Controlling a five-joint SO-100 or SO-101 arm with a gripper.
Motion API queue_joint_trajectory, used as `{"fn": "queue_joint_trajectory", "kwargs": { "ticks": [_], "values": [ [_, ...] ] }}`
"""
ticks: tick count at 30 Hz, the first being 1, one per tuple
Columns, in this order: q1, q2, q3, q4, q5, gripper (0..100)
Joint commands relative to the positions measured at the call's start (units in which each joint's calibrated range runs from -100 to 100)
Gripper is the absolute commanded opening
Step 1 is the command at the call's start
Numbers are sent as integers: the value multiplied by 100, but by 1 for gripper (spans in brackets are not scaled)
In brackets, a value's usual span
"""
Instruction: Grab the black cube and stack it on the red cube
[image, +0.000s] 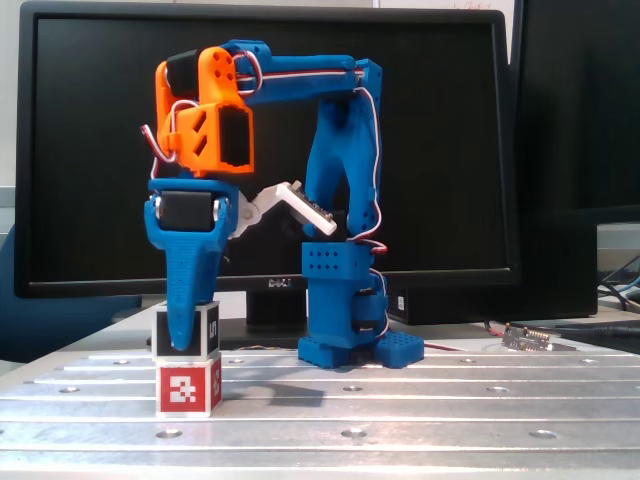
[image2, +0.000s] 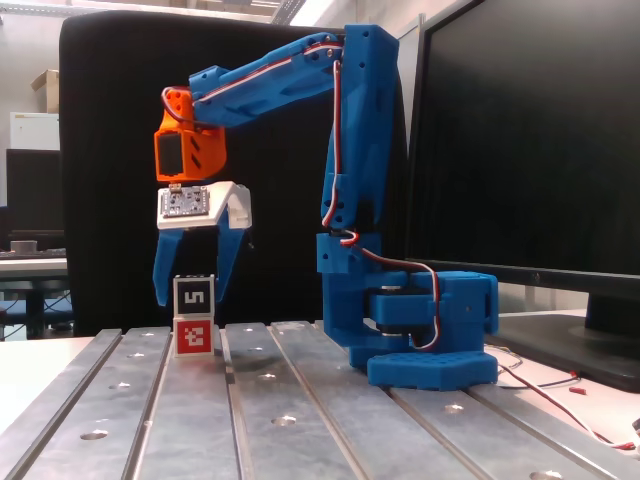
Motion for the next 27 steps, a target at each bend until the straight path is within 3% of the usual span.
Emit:
{"fn": "queue_joint_trajectory", "kwargs": {
  "ticks": [1,18,27],
  "values": [
    [-50,-255,-117,63,2,24],
    [9,-213,-370,293,23,24],
    [9,-255,-587,601,23,29]
  ]
}}
